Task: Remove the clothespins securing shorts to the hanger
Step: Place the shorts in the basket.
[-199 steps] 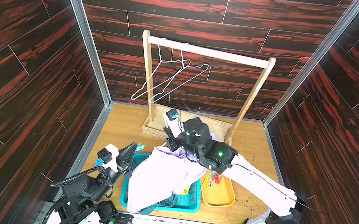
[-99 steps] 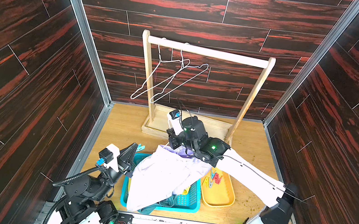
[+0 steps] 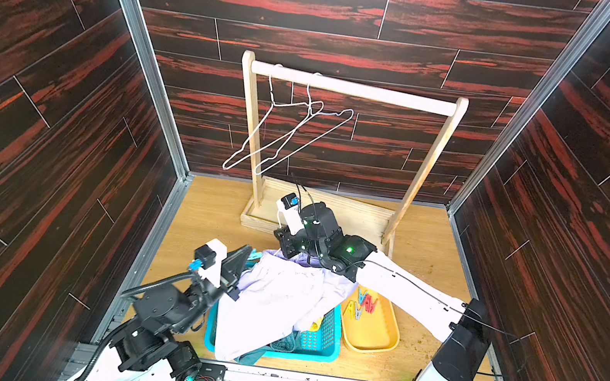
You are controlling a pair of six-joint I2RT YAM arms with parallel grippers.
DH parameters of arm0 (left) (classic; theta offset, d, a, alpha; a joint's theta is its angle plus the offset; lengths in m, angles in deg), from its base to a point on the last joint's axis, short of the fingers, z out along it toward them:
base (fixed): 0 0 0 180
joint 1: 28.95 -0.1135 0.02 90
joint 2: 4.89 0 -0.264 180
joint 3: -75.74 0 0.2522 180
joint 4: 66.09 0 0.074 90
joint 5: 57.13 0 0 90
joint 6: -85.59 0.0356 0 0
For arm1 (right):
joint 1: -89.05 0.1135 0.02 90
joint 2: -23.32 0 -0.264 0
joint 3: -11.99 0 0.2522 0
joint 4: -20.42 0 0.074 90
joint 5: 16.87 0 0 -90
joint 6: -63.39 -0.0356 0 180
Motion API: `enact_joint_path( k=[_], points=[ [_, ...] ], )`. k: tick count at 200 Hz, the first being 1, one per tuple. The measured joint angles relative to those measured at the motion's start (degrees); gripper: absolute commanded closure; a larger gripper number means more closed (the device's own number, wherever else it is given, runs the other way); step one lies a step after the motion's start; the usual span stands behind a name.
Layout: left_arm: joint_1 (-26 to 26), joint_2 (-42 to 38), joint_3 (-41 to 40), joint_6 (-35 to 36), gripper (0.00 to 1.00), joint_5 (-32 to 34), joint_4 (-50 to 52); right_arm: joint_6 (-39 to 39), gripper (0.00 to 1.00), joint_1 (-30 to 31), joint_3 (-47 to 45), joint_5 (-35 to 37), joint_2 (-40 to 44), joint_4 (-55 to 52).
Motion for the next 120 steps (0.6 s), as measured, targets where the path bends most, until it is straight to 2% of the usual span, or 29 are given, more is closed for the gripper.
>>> enact_joint_path(
  k=[25,76,120],
  points=[
    [0.0,1.7,-1.6,-1.9,1.00,-1.0,-1.5,-0.3,0.59,-0.2,-1.3,-1.3,0.1,1.0],
    [0.0,2.0,-2.8,-4.0,1.00,-1.1,-3.7,-0.8,0.58,-1.0,-5.2,-4.8,4.6,1.6],
    [0.0,2.1,-2.8,-6.2,1.00,-1.4,-4.1,-1.4,0.55,-4.6,-13.4,-7.8,15.5,4.2]
  ],
)
